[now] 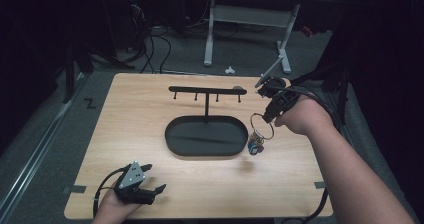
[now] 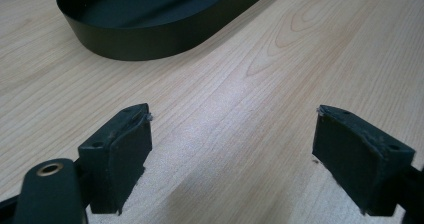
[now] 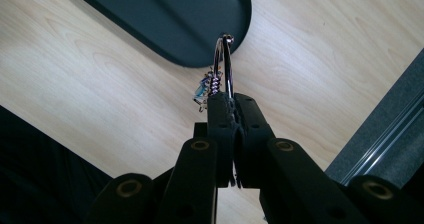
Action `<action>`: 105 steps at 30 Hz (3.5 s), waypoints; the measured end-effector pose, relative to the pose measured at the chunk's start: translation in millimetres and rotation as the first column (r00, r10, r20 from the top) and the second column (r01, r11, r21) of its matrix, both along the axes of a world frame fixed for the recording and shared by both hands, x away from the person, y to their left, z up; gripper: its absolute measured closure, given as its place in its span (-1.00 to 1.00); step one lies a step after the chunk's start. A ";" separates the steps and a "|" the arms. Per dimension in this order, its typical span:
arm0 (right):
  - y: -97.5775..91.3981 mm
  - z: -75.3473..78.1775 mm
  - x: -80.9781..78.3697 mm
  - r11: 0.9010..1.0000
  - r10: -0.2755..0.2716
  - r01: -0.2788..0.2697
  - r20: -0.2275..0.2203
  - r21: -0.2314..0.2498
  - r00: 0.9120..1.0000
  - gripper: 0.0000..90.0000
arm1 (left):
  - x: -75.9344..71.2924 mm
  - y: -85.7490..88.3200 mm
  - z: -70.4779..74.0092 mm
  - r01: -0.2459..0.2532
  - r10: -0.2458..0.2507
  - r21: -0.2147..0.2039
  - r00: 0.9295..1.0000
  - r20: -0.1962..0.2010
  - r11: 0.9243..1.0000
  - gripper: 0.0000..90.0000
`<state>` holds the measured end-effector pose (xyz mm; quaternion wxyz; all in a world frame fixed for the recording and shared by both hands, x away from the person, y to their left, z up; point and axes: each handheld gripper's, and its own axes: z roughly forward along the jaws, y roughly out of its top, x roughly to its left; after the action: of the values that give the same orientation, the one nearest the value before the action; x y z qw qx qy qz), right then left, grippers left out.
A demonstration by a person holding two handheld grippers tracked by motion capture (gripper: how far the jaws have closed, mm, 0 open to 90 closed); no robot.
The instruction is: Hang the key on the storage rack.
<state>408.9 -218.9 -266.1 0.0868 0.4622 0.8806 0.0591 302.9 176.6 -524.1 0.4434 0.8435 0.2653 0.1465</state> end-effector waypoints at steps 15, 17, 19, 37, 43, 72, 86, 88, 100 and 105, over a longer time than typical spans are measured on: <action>32.1 0.9 10.5 0.999 0.052 -0.052 -0.002 0.006 0.999 0.95 | -0.8 -1.0 -0.2 0.004 -0.004 0.004 1.000 0.001 1.000 -0.64; 35.1 0.0 12.0 0.998 0.061 -0.061 -0.004 0.002 0.998 0.95 | -0.7 -0.3 0.1 0.005 -0.005 0.004 1.000 0.000 1.000 -0.64; 38.6 -0.9 13.5 0.998 0.060 -0.060 -0.007 0.002 0.998 0.95 | -0.6 0.2 0.2 0.005 -0.005 0.004 1.000 -0.002 1.000 -0.64; 47.5 -13.4 53.1 0.999 0.046 -0.046 -0.006 0.025 0.999 0.95 | -5.4 6.5 -1.4 -0.011 0.010 0.030 1.000 0.001 0.999 -0.64; 41.1 -18.4 69.5 0.999 0.024 -0.024 -0.007 0.030 1.000 0.95 | -6.2 5.6 -1.5 -0.004 0.004 0.041 1.000 0.004 0.999 -0.64; 32.6 -30.0 95.8 0.997 -0.004 0.002 0.024 0.072 1.000 0.73 | -5.4 2.6 -4.2 0.012 -0.011 0.064 1.000 -0.001 0.998 -0.64; 17.7 -32.4 74.3 0.996 -0.049 0.045 0.052 0.079 0.997 0.39 | -5.3 0.6 -4.1 0.012 -0.013 0.069 1.000 0.003 0.998 -0.64; 14.6 -36.7 70.0 0.995 -0.042 0.037 0.054 0.091 0.998 0.33 | -5.7 0.5 -4.3 0.011 -0.011 0.072 1.000 0.005 0.997 -0.64; 8.4 -58.6 52.9 0.995 -0.052 0.042 0.119 0.089 0.992 0.07 | -5.8 1.2 -4.7 0.004 -0.004 0.070 1.000 0.002 0.998 -0.64; 6.1 -69.7 42.6 0.994 -0.058 0.043 0.144 0.104 0.988 0.04 | -5.4 0.9 -5.0 0.003 -0.003 0.073 1.000 0.001 0.997 -0.64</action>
<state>451.5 -212.8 -335.8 0.1296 0.4825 0.8557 0.1349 297.6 177.5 -529.1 0.4127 0.8595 0.2581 0.1559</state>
